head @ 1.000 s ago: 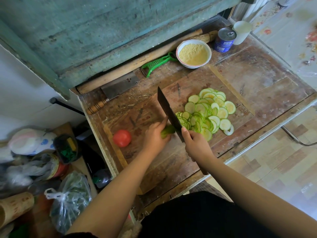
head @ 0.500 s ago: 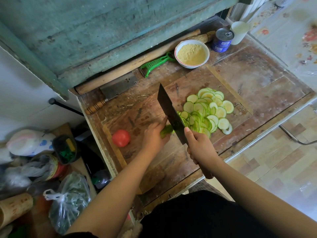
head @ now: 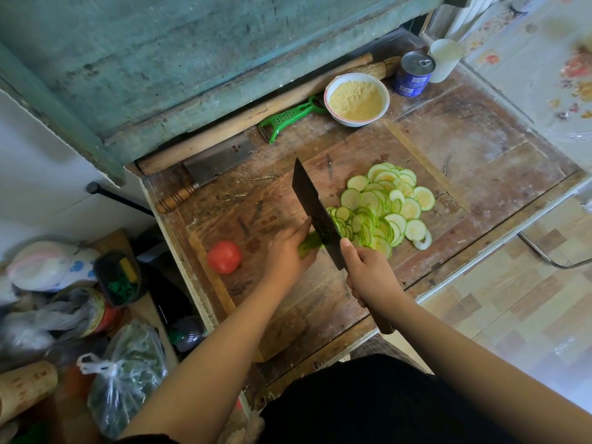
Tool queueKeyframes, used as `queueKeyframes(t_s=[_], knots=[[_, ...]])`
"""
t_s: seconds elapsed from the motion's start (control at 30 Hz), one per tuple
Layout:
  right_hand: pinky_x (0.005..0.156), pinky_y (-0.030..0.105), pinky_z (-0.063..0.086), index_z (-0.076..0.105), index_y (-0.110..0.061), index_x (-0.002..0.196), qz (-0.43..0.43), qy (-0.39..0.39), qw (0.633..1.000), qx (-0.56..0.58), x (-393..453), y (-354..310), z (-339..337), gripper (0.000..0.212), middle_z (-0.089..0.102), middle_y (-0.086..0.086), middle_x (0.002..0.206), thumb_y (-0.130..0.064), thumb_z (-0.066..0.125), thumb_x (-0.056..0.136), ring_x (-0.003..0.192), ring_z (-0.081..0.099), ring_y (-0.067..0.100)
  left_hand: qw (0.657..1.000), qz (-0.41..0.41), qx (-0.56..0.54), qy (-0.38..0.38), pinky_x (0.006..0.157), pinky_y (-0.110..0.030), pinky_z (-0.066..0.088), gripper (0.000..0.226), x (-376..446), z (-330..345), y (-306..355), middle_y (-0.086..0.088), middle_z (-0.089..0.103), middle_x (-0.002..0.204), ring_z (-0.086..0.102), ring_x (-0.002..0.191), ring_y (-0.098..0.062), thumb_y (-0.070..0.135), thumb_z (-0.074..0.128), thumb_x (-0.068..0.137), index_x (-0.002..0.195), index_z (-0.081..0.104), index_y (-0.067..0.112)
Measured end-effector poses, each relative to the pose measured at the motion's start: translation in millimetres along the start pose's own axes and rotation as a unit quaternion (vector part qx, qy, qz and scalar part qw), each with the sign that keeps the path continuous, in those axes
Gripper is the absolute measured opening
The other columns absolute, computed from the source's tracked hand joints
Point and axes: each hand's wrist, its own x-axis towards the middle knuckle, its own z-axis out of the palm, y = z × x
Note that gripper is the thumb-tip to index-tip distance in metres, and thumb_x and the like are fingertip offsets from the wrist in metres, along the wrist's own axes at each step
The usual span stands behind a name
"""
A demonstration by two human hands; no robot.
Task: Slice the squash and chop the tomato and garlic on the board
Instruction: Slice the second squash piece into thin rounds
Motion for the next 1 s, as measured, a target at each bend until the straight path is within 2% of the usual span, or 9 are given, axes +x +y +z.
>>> queueKeyframes(t_s=[0.17,0.43,0.5,0.63,0.73,0.83,0.9,1.0], knots=[[0.052,0.034,0.038,0.045,-0.011,0.070,-0.017,0.000,0.999,-0.031,9.9,3.9,10.2,0.051,0.041,0.008,0.057,-0.053,0.033,0.096,0.051,0.041,0.021,1.000,-0.010,0.001,-0.007,0.080,-0.042,0.046,0.064,1.4,-2.0,0.8,-0.008,0.061,0.101,0.054,0.097,-0.028,0.020,0.071,0.079,0.138,0.048,0.018],[0.054,0.033,0.040,0.042,-0.013,0.065,-0.018,0.017,0.998,-0.053,19.1,2.1,15.9,0.052,0.043,0.003,0.054,-0.053,0.031,0.097,0.051,0.044,0.019,1.000,-0.020,0.005,-0.018,0.081,-0.044,0.047,0.069,2.2,-5.1,3.0,-0.010,0.059,0.104,0.053,0.100,-0.028,0.022,0.069,0.081,0.143,0.040,0.017],[0.054,0.032,0.038,0.044,-0.014,0.064,-0.025,0.021,0.998,-0.050,15.7,2.3,11.3,0.052,0.042,0.000,0.052,-0.052,0.033,0.097,0.050,0.043,0.018,0.999,-0.022,-0.003,-0.023,0.082,-0.043,0.046,0.068,1.9,-5.4,4.7,-0.009,0.059,0.105,0.053,0.103,-0.028,0.021,0.068,0.081,0.143,0.040,0.018],[0.048,0.030,0.039,0.051,-0.006,0.073,-0.020,0.018,0.999,-0.021,4.9,0.2,2.2,0.055,0.041,0.003,0.054,-0.053,0.033,0.096,0.048,0.041,0.019,0.999,-0.027,-0.021,-0.016,0.086,-0.042,0.045,0.063,1.8,-6.2,5.3,-0.009,0.061,0.108,0.054,0.107,-0.029,0.021,0.069,0.081,0.139,0.046,0.014],[0.040,0.025,0.043,0.050,-0.017,0.073,0.001,-0.006,1.000,-0.014,-2.3,-6.7,-3.5,0.044,0.043,0.002,0.053,-0.054,0.041,0.094,0.040,0.044,0.017,0.999,-0.019,-0.023,-0.016,0.087,-0.043,0.046,0.067,0.7,-6.1,6.0,-0.007,0.062,0.110,0.054,0.106,-0.028,0.021,0.069,0.081,0.142,0.041,0.015],[0.038,0.027,0.047,0.046,-0.016,0.071,-0.002,-0.011,0.998,-0.066,-3.7,-9.2,-6.5,0.031,0.042,0.001,0.055,-0.035,0.053,0.093,0.041,0.045,0.018,0.999,-0.018,-0.026,-0.011,0.089,-0.047,0.046,0.064,1.2,-5.7,3.6,-0.005,0.062,0.112,0.055,0.108,-0.028,0.023,0.068,0.081,0.140,0.044,0.014],[0.036,0.025,0.046,0.050,-0.009,0.077,0.004,-0.013,0.997,-0.078,-4.0,-9.3,-6.9,0.022,0.043,0.003,0.058,-0.023,0.051,0.093,0.043,0.044,0.019,0.999,-0.025,-0.032,-0.010,0.091,-0.046,0.045,0.061,1.0,-6.1,4.3,-0.004,0.063,0.113,0.054,0.110,-0.027,0.023,0.069,0.081,0.138,0.047,0.013],[0.035,0.023,0.043,0.055,-0.001,0.088,0.008,-0.013,0.996,-0.093,-5.3,-9.8,-5.8,0.021,0.044,0.007,0.063,-0.020,0.050,0.092,0.047,0.044,0.021,0.997,-0.050,-0.053,-0.005,0.095,-0.041,0.043,0.056,0.0,-7.5,7.5,0.000,0.063,0.115,0.052,0.113,-0.022,0.025,0.071,0.081,0.132,0.050,0.015]])
